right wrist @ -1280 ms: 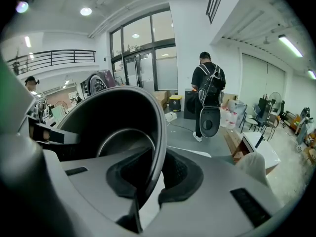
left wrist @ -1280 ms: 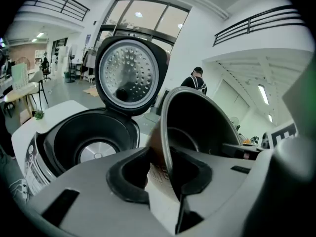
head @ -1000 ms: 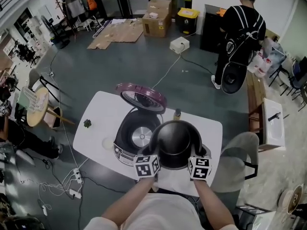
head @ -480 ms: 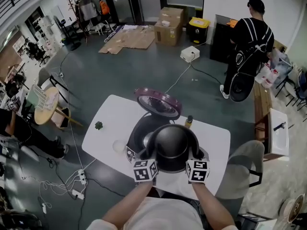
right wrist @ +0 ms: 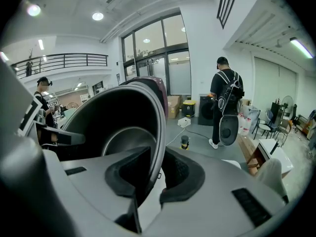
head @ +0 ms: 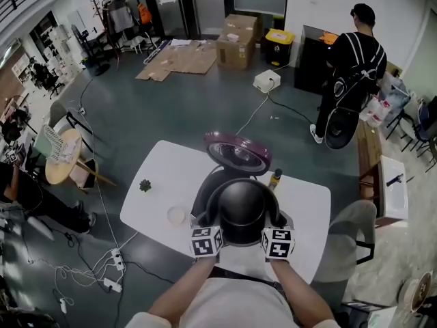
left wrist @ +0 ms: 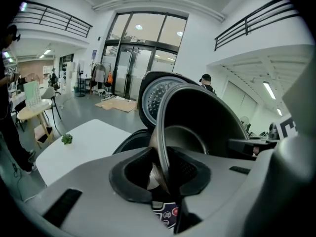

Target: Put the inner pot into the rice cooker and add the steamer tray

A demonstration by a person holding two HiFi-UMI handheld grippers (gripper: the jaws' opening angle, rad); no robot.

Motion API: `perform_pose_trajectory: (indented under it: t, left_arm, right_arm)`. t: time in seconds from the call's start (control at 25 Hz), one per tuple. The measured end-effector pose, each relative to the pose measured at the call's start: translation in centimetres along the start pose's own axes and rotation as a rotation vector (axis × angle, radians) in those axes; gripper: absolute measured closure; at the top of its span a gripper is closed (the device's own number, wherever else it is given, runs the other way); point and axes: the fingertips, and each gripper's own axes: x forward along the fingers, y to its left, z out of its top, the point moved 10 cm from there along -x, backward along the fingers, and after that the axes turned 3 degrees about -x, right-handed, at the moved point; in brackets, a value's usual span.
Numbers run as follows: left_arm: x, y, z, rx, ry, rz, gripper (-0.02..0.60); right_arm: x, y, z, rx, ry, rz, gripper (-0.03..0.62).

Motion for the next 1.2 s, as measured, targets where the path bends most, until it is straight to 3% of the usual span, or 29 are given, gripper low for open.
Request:
perform_pose_trajectory:
  t: [0.68,1.2]
  left_arm:
    - [5.1,6.1,1.9,0.222,0.127,-0.014,0.479]
    - [9.3,8.7,0.8,0.335,0.270,-0.020,0.468]
  right_arm:
    - [6.3,4.7,-1.2,-0.006,0.116,-0.030,0.493]
    - [10.2,6.0,-2.3,-0.013,0.246,-0.028,0.485]
